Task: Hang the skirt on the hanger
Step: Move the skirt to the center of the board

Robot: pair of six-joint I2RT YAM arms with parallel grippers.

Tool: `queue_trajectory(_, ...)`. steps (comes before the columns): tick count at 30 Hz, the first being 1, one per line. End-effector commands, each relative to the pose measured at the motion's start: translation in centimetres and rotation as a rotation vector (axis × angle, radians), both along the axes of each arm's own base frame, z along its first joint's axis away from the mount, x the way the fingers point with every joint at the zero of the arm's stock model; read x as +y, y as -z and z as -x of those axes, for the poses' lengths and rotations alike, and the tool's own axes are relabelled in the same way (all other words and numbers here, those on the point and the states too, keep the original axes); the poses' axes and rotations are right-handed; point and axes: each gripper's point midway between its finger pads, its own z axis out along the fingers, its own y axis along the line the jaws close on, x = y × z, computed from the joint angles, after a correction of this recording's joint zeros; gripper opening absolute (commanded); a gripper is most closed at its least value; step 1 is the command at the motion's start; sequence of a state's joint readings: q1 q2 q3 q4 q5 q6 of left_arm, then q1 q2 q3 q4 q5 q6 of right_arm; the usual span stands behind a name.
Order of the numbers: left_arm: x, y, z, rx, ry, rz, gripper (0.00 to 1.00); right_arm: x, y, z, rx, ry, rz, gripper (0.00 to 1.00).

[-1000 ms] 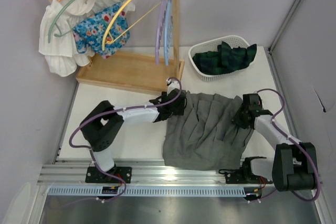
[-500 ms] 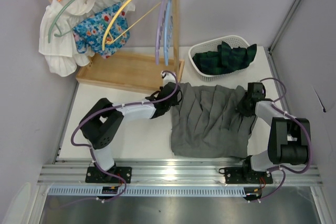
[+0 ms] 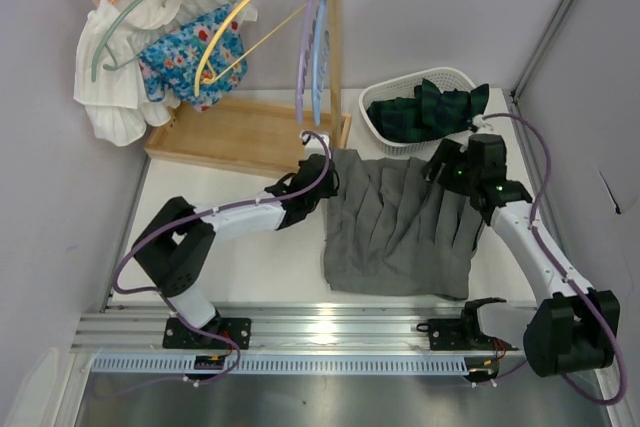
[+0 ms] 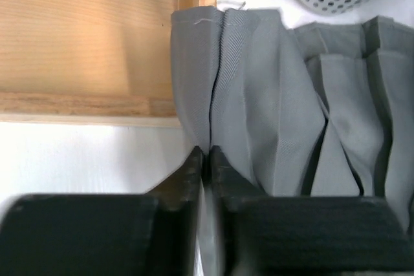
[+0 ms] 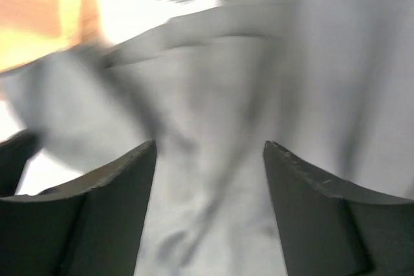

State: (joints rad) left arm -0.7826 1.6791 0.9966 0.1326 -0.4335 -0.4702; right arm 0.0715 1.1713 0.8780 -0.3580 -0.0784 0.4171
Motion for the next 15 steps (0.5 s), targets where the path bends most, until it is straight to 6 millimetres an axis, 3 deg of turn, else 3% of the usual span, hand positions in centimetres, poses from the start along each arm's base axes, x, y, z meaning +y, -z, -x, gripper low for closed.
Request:
queue_trajectory(1,0.0,-1.7,0.5,-0.014,0.016,0.042,0.21,5.2,-0.9,1.5,0.005,-0.149,-0.027,0.70)
queue_trajectory(3,0.0,-2.3,0.9,-0.010,0.033,0.050,0.35,6.9,0.7,2.3,0.049,-0.161,-0.051,0.62)
queue_trajectory(4,0.3,-2.0,1.4,0.003,0.036,0.047,0.57,8.1,1.1,3.0,0.062,-0.186,-0.055,0.60)
queue_trajectory(7,1.2,-1.8,3.0,0.034,0.049,0.055,0.85,8.5,2.8,4.6,0.117,-0.165,-0.062,0.59)
queue_trajectory(9,1.7,-0.8,4.6,0.087,0.076,0.045,0.87,7.8,3.6,5.7,0.167,-0.136,-0.066,0.61)
queue_trajectory(11,1.8,-1.2,6.1,0.118,0.114,0.075,0.88,6.4,3.0,6.3,0.185,-0.084,-0.109,0.61)
queue_trajectory(12,1.8,0.5,8.0,0.181,0.164,0.084,0.87,6.4,2.7,6.7,0.189,-0.094,-0.145,0.61)
queue_trajectory(13,1.7,0.2,8.7,0.197,0.172,0.124,0.86,6.1,1.8,7.0,0.158,-0.089,-0.161,0.61)
queue_trajectory(15,2.1,1.5,10.5,0.253,0.181,0.149,0.84,6.5,0.7,7.2,0.113,-0.111,-0.160,0.62)
